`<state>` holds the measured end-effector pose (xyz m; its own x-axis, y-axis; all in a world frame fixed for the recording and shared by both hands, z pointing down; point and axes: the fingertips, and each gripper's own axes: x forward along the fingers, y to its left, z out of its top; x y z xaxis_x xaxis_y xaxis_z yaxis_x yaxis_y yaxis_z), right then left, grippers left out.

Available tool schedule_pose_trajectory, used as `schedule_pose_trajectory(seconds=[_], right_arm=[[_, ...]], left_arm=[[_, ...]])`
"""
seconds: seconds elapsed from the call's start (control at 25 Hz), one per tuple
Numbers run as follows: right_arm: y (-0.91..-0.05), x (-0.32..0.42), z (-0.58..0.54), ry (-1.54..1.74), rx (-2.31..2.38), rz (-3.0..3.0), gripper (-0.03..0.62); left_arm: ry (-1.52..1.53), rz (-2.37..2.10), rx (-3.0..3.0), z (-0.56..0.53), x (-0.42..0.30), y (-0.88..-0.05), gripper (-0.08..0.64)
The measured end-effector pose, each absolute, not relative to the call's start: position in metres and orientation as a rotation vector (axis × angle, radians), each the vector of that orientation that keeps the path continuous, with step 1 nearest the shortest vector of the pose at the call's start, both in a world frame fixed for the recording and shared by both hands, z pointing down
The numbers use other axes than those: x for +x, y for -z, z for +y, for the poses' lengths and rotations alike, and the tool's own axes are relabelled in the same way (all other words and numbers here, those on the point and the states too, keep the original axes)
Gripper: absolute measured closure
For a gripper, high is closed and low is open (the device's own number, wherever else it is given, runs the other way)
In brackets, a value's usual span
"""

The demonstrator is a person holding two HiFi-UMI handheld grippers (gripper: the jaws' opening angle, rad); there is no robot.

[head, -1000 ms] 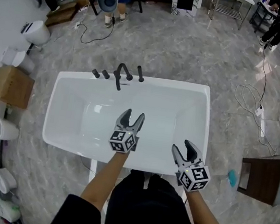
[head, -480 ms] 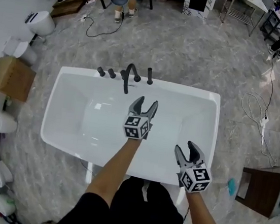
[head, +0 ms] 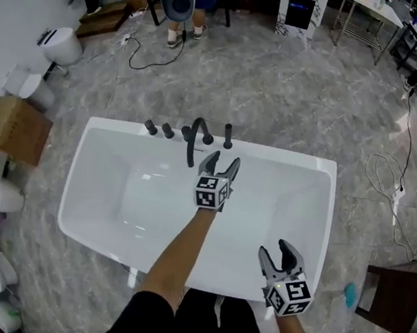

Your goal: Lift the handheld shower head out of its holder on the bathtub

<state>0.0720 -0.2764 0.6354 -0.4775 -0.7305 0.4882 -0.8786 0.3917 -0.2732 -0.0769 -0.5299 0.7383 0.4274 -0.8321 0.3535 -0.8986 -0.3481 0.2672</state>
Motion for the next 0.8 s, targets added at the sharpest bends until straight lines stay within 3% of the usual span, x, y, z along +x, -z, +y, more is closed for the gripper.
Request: schedule_pose_trajectory(seconds=[0.8], right_arm=[[-0.711, 0.051, -0.267, -0.798, 1.318, -2.3, 0.379]], left_arm=[[-0.391, -1.466, 2.329, -0.611, -0.078, -0.811, 0.287]])
